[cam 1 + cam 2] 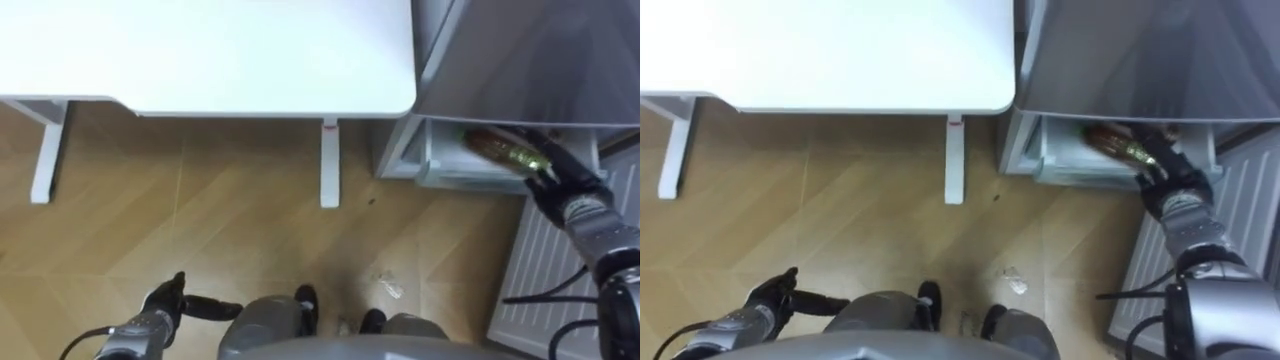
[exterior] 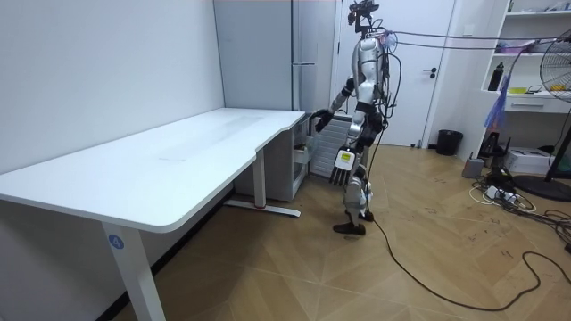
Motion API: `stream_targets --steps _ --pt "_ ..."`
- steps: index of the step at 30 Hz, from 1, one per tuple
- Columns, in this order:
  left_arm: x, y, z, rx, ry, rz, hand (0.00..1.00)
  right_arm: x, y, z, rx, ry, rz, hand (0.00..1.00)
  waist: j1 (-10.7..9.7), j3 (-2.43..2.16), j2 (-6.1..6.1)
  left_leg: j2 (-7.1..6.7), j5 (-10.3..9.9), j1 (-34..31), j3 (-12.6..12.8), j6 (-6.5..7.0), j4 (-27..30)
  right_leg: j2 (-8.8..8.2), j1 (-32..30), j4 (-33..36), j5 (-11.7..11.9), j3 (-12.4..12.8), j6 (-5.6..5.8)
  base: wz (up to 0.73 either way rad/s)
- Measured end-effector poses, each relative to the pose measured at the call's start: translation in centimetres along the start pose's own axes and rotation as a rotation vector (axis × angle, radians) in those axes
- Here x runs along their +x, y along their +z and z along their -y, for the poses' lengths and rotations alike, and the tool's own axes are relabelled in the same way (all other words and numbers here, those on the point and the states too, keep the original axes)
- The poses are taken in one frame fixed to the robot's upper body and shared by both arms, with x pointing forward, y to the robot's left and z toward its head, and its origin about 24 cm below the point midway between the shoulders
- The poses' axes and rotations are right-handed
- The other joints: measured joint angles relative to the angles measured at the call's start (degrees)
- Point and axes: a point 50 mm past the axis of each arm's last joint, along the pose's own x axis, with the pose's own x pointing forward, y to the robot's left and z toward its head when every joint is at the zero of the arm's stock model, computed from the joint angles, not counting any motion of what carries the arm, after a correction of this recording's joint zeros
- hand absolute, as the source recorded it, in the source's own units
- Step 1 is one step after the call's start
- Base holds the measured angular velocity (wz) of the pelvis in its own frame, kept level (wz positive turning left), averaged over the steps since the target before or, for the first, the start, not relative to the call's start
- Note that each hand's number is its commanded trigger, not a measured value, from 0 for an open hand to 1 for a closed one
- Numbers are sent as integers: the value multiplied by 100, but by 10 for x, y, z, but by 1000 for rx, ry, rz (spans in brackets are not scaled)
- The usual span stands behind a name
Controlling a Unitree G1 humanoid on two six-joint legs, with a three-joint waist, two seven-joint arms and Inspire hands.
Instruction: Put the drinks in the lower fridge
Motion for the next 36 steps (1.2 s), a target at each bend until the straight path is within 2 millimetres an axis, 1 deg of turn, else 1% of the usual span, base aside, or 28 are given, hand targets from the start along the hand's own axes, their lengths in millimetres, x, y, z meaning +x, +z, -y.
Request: stream_targets --steps 2,3,5,9,13,16,19,20,23,27,28,31,33,36 --pt "0 -2 0 0 -4 -12 0 0 0 1 -30 -11 -3 0 -26 -17 26 8 1 33 -2 0 -34 -3 33 8 14 -4 -10 0" --pt "0 -4 0 0 -7 -20 0 0 -1 1 -45 -18 -10 0 -26 -33 47 7 2 42 -2 0 -29 -5 34 11 15 4 -10 0" --pt "-1 -7 1 0 -15 -31 0 0 -2 2 -68 -42 -21 0 -21 -43 69 5 5 46 4 4 -19 -12 22 13 14 15 -9 -4" --pt "-2 -14 1 -3 -15 -55 0 0 -8 5 -109 -92 -38 0 -10 -40 75 2 43 9 8 7 -22 -6 -73 16 17 68 -8 -2" --pt "-2 -14 0 -2 -1 -56 0 -1 -11 9 -119 -116 -49 0 6 -36 75 2 55 -64 20 13 -12 -4 -139 14 32 74 -6 0" --pt "-2 -14 -1 -2 5 -56 0 -1 -15 12 -114 -145 -61 0 -2 -23 75 -1 60 -73 28 14 -15 -9 -125 57 33 76 -5 0" --pt "-1 -9 1 9 0 -47 0 -1 -21 11 -107 -152 -73 0 -15 57 111 0 58 -97 7 11 -19 -2 -146 94 32 73 -5 5" --pt "0 -7 1 9 0 -41 0 -1 -21 11 -105 -153 -74 0 -15 65 124 0 58 -109 5 11 -20 1 -155 91 32 73 -5 0" --pt "0 -4 1 9 6 -26 0 -2 -24 14 -95 -174 -84 0 -2 70 165 -1 59 -190 9 12 -22 1 -244 103 33 78 -5 0" --pt "0 -8 1 9 5 -40 0 -3 -26 16 -92 -206 -88 0 -1 58 196 1 58 -279 5 12 19 11 -323 113 33 71 -5 0" --pt "0 -7 1 12 4 -38 0 -2 -25 16 -90 -207 -87 0 -13 63 206 3 58 -315 -2 12 37 5 -350 115 35 67 -9 0" --pt "1 -2 3 34 -3 -36 0 -2 -25 16 -94 -208 -87 0 15 61 247 7 61 -527 7 17 113 0 -598 252 36 112 -11 -1" --pt "2 -1 5 33 -5 -34 0 -2 -25 15 -112 -210 -85 0 11 66 295 3 67 -627 16 27 149 -13 -721 330 35 118 -10 -2" --pt "2 1 7 11 -1 -32 0 -2 -24 13 -88 -209 -83 0 21 73 310 -5 70 -733 31 35 195 -27 -869 472 12 166 -11 -1"
